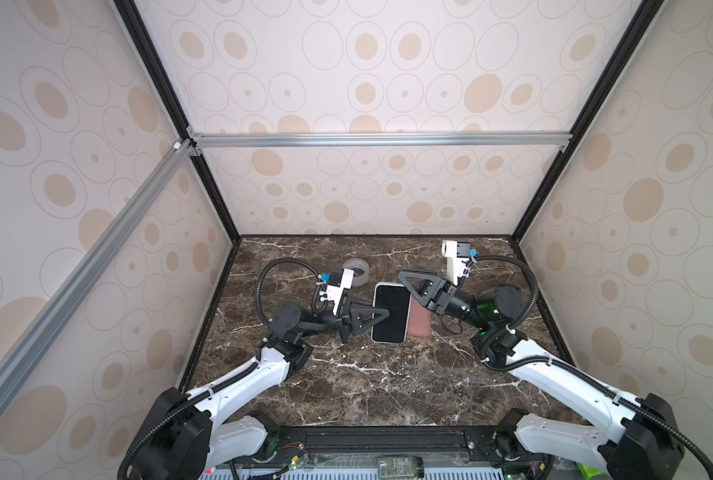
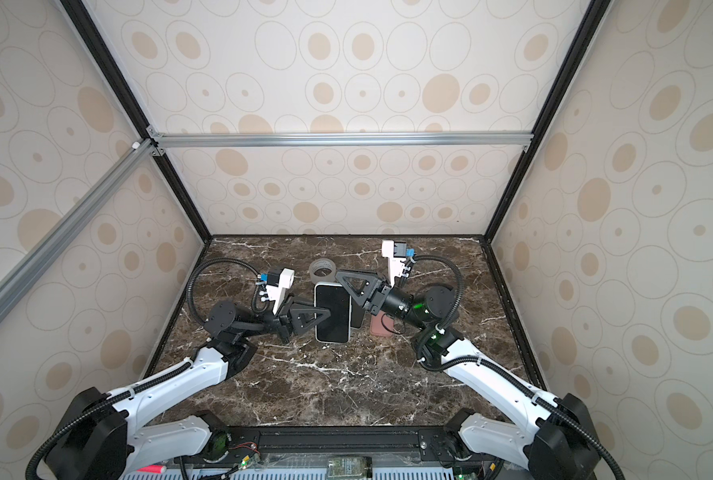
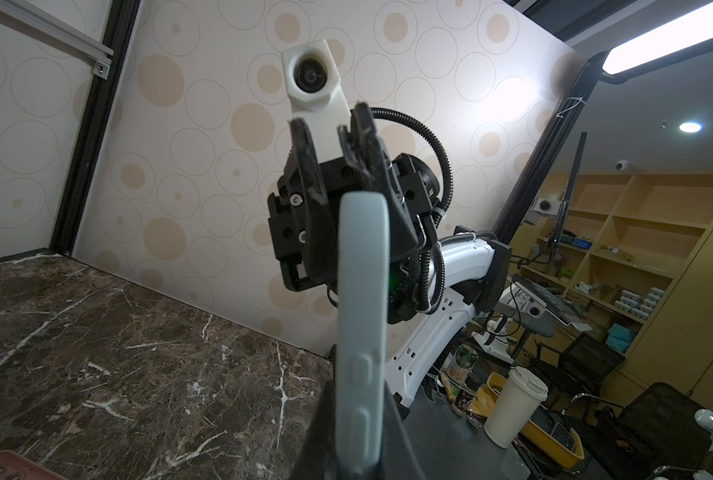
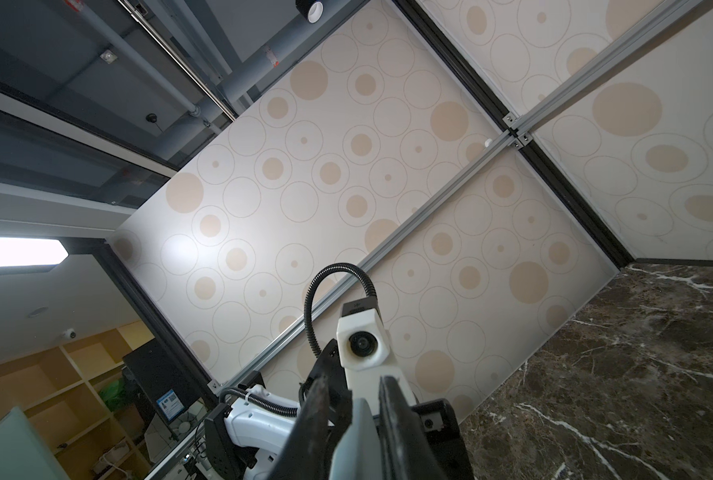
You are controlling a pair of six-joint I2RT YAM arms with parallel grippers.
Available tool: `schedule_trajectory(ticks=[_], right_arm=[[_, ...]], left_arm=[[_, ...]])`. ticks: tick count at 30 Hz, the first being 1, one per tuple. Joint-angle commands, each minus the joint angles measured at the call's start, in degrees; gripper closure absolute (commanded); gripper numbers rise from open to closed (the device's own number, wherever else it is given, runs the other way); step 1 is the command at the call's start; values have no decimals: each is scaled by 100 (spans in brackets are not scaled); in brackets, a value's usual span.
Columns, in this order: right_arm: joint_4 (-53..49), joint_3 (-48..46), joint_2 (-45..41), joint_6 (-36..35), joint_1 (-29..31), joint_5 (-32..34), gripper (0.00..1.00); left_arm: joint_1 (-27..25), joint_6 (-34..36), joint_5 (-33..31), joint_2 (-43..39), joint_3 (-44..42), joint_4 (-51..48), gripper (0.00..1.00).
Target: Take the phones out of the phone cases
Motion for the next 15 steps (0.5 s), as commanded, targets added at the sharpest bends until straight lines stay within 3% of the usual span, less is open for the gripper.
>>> schedule_trajectory(ticks=[1, 15], right_arm=[[202, -61, 39, 123, 43, -60, 78], [316, -50, 85, 422, 142, -16, 86]], left_arm=[[-57, -77, 13, -146, 162, 566, 100], [-58, 41, 22, -185, 243, 394, 100]])
